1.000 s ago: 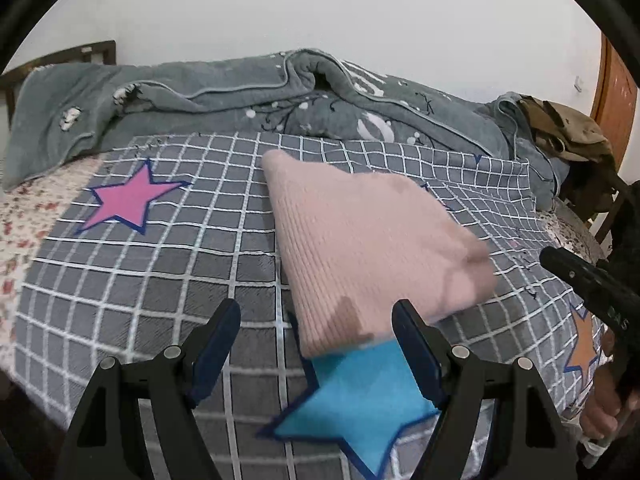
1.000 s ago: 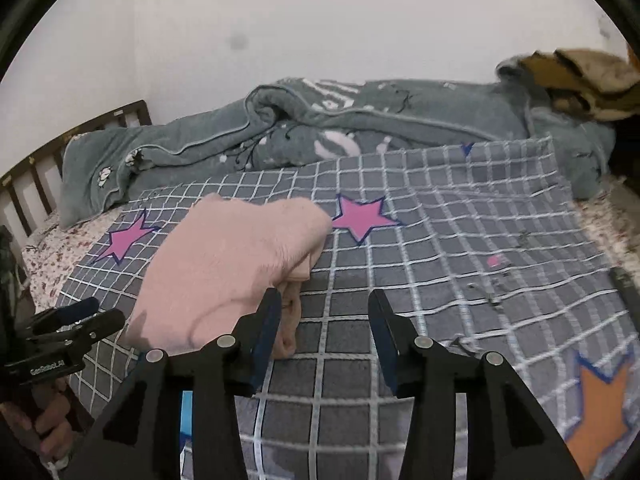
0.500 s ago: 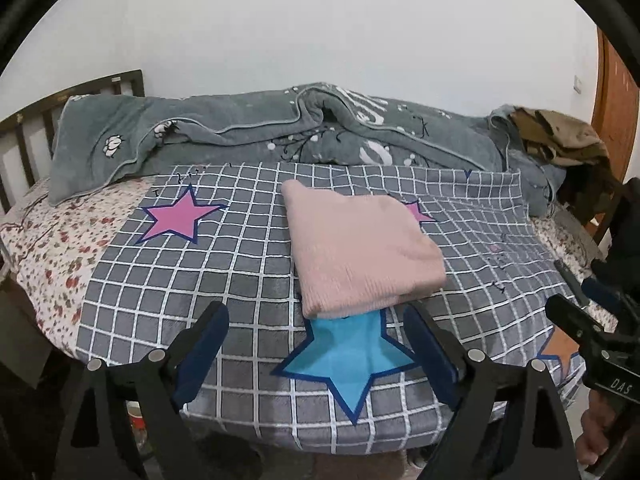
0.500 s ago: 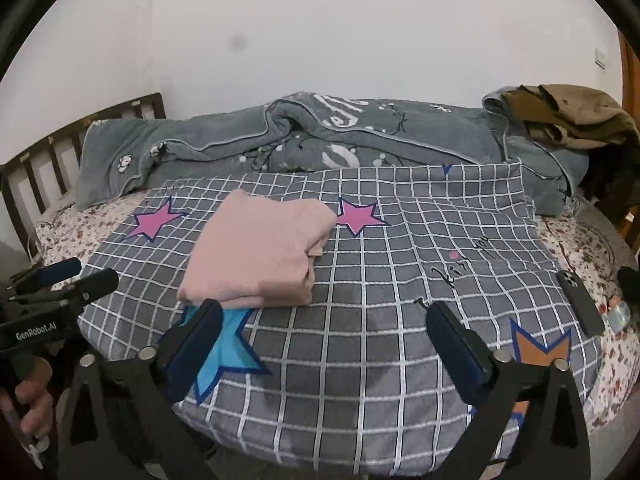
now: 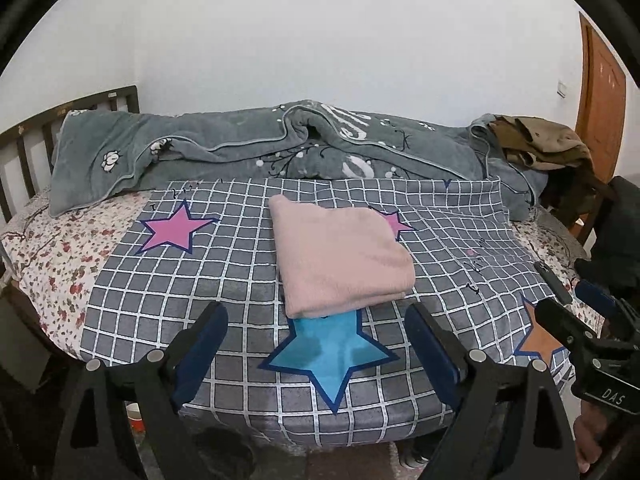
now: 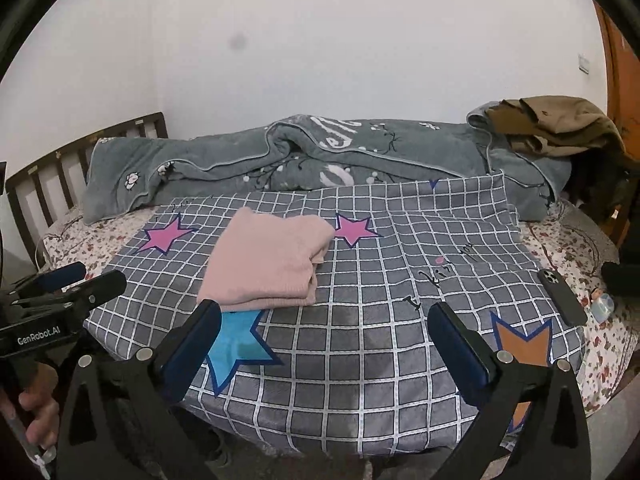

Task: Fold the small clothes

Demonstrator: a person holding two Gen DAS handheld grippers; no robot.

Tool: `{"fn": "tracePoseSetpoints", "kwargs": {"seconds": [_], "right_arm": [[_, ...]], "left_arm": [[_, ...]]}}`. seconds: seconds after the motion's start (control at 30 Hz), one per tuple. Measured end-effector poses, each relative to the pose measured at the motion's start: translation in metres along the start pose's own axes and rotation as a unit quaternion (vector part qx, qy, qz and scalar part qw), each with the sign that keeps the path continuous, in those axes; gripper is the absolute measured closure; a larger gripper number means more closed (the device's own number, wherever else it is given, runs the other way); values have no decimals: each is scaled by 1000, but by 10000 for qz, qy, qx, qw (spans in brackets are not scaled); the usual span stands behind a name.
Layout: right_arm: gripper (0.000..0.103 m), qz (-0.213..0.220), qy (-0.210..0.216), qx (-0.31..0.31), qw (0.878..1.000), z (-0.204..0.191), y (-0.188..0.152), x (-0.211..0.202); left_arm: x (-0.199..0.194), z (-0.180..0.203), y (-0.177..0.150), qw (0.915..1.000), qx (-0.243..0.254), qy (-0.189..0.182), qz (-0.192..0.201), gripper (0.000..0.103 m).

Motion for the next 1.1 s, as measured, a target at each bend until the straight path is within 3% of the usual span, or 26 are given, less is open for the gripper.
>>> {"fn": "tracePoseSetpoints", "kwargs": {"seconds": [1.1], "right_arm": [[2, 37, 55, 139, 9999, 2, 1, -1]], "left_arm": [[-1, -5, -4, 9999, -100, 87, -8, 13]]}}
Point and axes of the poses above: each gripper's, at about its wrist camera, not at the fingertips, and x roughly the way its jaws point, z to its right, y to its top, the point moved 2 cm from there along x, roughly the way its jaws point, and after that the axes turned 13 degrees about x, right-handed, at the moved point
